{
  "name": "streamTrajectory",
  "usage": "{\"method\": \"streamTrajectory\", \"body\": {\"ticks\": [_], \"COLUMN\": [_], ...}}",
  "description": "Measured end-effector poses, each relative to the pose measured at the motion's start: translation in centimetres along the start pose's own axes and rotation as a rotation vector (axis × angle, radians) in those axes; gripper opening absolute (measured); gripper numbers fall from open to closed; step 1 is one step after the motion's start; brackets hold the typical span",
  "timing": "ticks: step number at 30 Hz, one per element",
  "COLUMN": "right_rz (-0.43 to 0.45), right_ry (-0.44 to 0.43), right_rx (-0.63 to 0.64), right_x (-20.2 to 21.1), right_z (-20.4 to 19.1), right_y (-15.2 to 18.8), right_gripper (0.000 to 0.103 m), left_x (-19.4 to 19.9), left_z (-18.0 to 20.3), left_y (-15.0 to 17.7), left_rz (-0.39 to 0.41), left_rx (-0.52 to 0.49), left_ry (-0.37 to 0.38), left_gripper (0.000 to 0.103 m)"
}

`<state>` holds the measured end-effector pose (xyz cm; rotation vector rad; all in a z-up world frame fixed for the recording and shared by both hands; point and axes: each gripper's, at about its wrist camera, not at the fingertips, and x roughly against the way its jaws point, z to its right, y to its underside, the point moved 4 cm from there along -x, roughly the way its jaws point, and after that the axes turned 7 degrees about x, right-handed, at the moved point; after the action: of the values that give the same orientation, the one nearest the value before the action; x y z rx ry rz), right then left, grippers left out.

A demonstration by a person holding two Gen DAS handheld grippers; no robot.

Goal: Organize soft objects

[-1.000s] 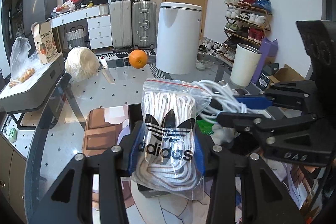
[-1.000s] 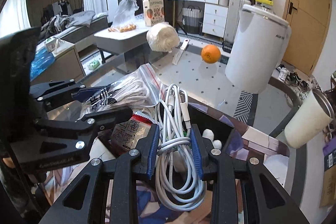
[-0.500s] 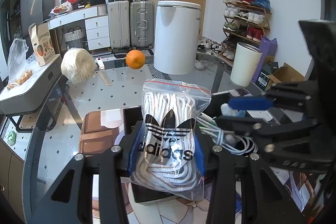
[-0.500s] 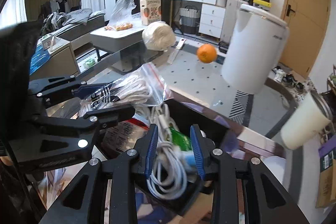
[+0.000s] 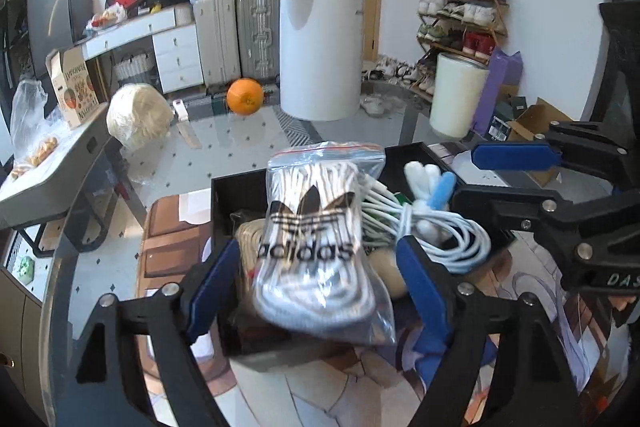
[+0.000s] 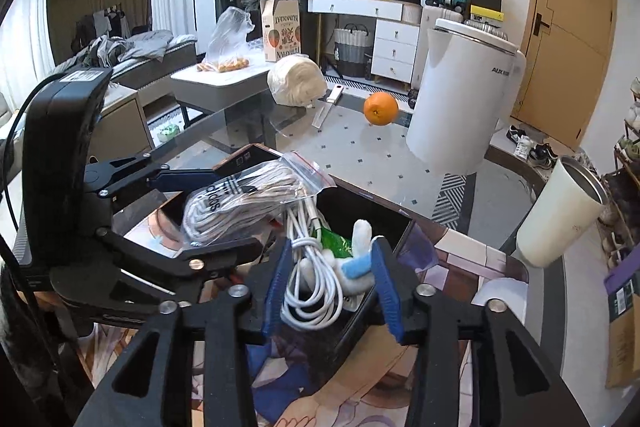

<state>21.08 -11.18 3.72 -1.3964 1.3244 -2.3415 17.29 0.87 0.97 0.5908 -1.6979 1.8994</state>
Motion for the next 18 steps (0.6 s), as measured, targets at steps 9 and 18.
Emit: {"method": "streamTrajectory", "body": {"ticks": [9,18], "right_rz": [0.047,0.110], "right_ry": [0.017,0.002], "right_rx": [-0.015,-0.062], "right_x": [1.8,2.5], "right_z": [-0.9,-1.8], "right_y": [1.7,3.5], "right_gripper": [0.081,0.101], "left_x": [2.8,3.9], "left_z": [-1.2,-2.3], "left_y": [1.6,3.3], "left_rz": [0.055,0.099], "left_rx": [0.009,0.069], "left_ry": [-0.029,-0.053], "left_gripper": [0.099,0.103]}}
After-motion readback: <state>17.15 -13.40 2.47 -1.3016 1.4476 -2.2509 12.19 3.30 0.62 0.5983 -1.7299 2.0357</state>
